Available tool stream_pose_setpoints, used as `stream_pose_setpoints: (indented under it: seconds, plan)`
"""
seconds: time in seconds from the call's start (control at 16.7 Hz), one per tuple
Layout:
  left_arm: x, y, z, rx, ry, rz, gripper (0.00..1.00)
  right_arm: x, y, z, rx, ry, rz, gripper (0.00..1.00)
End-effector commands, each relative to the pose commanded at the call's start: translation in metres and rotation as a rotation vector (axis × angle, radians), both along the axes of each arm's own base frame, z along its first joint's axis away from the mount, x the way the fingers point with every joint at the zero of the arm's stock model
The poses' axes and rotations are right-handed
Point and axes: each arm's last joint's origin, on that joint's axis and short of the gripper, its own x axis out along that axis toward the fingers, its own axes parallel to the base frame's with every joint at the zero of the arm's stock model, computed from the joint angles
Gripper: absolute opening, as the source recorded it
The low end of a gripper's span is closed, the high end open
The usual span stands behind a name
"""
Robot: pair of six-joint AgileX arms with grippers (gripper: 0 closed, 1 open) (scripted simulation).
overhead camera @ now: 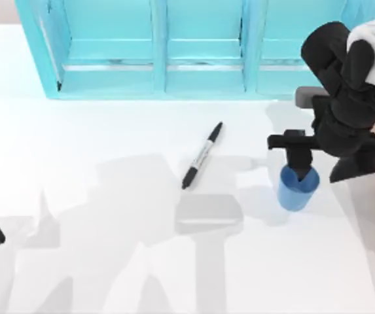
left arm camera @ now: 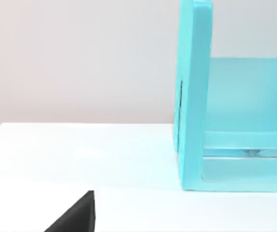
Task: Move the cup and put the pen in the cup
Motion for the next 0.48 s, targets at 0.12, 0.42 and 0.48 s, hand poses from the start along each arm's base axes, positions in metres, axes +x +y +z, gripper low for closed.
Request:
stream_pose_setpoints:
  seconds: [0.12,0.42,0.48]
  plan:
    - [0.0,0.0,0.0,0.0,0.0,0.0,1.0,0.0,0.0,0.0,0.0,0.0,0.0,0.98]
    - [0.0,0.0,0.0,0.0,0.0,0.0,1.0,0.0,0.0,0.0,0.0,0.0,0.0,1.0]
    - [0.0,0.0,0.0,0.0,0.0,0.0,1.0,0.0,0.0,0.0,0.0,0.0,0.0,1.0]
